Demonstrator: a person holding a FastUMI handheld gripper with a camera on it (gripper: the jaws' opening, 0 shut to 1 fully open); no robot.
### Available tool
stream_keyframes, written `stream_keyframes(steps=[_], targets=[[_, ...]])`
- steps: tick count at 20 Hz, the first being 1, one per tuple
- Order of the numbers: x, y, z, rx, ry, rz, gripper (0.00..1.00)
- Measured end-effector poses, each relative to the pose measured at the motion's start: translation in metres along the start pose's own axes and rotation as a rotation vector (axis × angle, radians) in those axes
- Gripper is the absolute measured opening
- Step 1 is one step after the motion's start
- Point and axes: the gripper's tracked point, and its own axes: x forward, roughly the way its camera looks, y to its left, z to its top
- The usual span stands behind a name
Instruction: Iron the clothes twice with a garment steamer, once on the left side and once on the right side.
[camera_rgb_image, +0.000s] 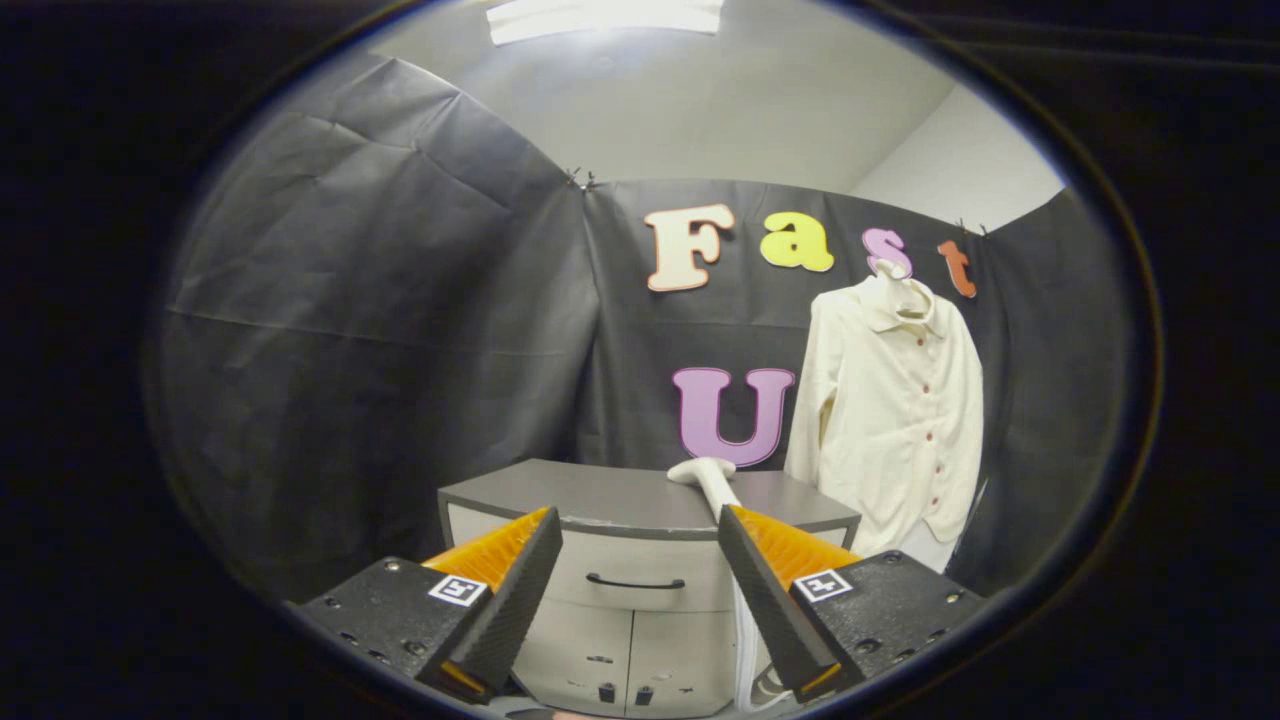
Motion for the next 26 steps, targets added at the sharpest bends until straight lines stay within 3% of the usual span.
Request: stream_keyframes(steps=[16, 26], targets=[[0.077, -0.051, -0.007, -0.004, 0.0, -0.07, 0.96], [0.152, -0.066, -0.03, 0.052, 0.108, -0.05, 0.96]])
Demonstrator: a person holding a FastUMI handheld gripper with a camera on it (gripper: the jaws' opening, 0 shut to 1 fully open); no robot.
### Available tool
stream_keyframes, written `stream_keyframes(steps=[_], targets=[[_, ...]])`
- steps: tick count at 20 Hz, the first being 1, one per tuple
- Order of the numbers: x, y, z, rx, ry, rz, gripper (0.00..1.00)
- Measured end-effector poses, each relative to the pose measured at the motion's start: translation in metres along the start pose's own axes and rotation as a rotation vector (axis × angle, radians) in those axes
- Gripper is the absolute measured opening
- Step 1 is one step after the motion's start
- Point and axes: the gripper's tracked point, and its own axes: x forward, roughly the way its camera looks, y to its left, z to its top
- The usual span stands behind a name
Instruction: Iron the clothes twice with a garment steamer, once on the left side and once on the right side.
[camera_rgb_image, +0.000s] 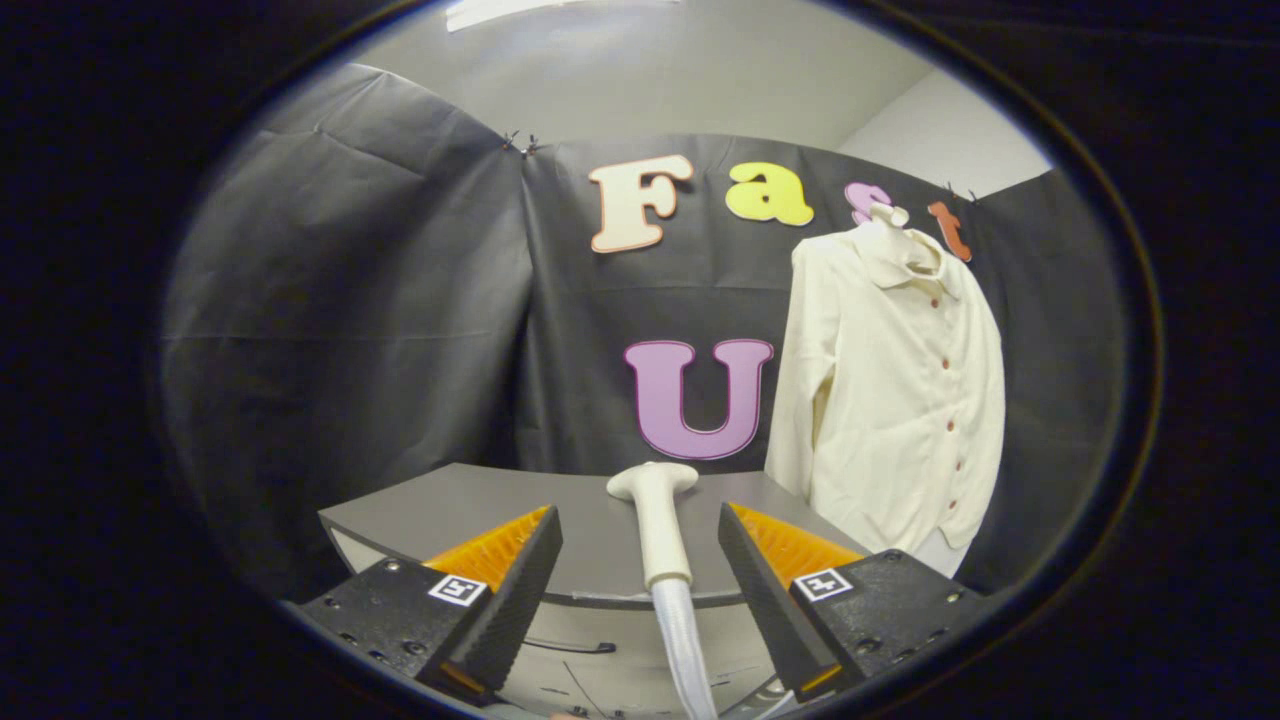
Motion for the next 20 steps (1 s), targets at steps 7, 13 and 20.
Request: stream_keyframes(steps=[7, 13, 20], targets=[[0.057, -0.003, -0.018, 0.015, 0.087, 0.016, 0.96], [0.094, -0.007, -0.039, 0.006, 0.153, -0.001, 0.95], [0.109, -0.007, -0.083, -0.016, 0.293, -0.054, 0.79]])
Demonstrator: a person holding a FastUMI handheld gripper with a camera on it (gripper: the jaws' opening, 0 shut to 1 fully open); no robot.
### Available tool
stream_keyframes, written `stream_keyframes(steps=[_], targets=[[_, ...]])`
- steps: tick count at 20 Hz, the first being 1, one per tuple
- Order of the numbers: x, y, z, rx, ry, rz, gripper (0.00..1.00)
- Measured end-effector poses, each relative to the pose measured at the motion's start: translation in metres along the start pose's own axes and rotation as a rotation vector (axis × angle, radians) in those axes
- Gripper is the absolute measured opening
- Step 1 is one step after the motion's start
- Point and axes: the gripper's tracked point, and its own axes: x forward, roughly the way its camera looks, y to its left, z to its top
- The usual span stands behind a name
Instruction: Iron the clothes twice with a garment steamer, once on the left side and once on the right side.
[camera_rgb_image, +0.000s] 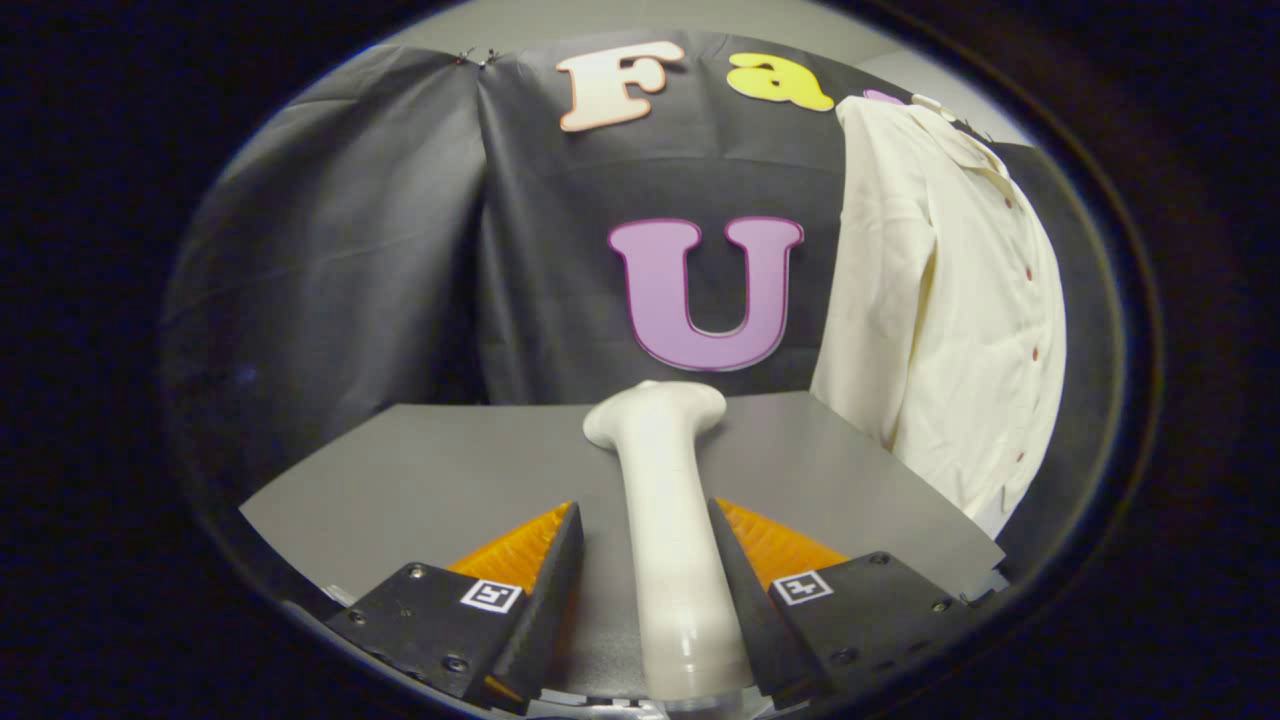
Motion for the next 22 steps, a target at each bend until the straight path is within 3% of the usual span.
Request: stream_keyframes(steps=[2, 5, 7, 10, 12, 22], targets=[[0.001, -0.006, 0.001, -0.047, -0.024, -0.031, 0.67], [0.001, -0.006, 0.001, -0.052, -0.03, 0.005, 0.52], [-0.004, -0.012, 0.003, 0.005, -0.05, 0.009, 0.47], [-0.008, -0.006, 0.008, 0.128, -0.082, 0.08, 0.4], [-0.015, -0.011, 0.008, 0.169, -0.085, 0.089, 0.39], [-0.102, -0.066, 0.053, 0.098, -0.291, 0.05, 0.38]])
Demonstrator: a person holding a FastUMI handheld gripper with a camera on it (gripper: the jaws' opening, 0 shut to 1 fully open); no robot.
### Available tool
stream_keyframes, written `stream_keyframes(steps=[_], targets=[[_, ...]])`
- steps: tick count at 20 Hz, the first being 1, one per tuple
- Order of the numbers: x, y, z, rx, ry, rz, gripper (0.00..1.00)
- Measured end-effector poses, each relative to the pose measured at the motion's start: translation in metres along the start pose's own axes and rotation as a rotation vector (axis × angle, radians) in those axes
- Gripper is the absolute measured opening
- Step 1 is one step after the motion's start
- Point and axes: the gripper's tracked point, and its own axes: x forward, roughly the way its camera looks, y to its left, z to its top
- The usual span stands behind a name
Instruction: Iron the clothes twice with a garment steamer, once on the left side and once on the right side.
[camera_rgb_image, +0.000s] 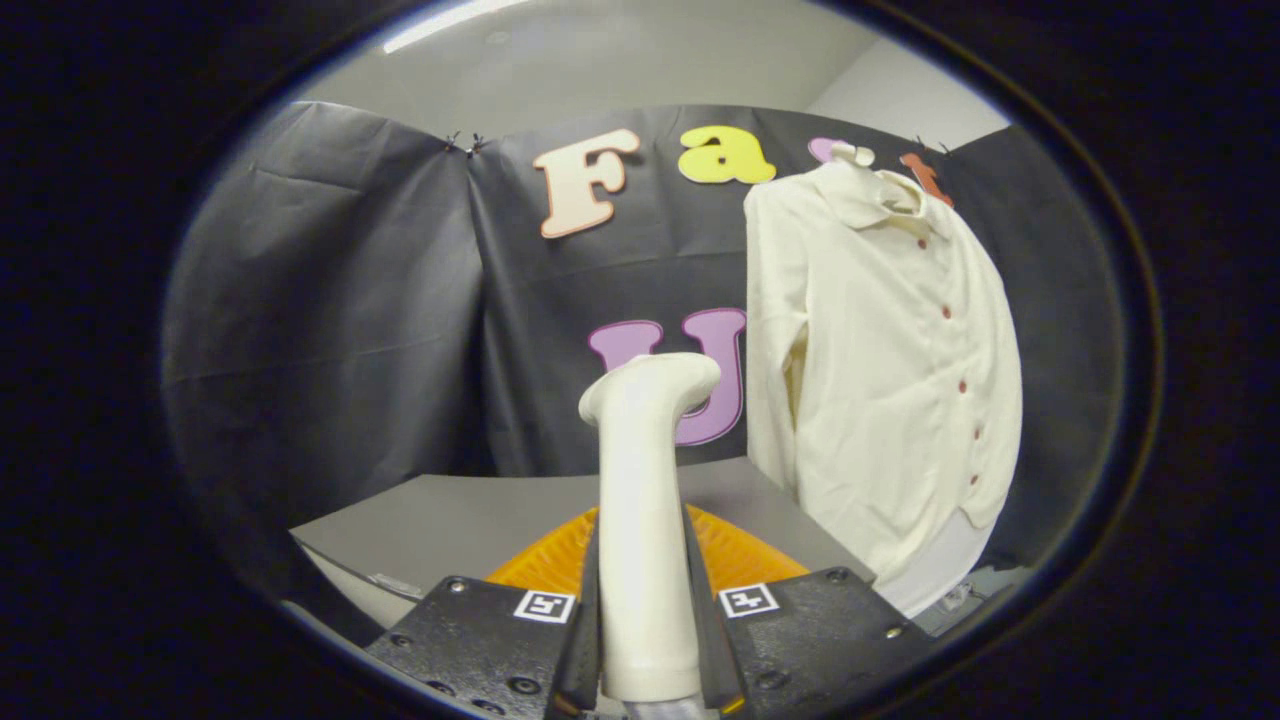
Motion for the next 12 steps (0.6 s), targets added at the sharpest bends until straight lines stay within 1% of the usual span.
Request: stream_keyframes(steps=[3, 7, 12], targets=[[-0.02, -0.021, 0.021, -0.049, -0.064, -0.02, 0.38], [-0.032, -0.054, 0.05, -0.027, -0.124, -0.042, 0.38], [-0.026, -0.116, 0.082, -0.057, -0.201, -0.133, 0.38]])
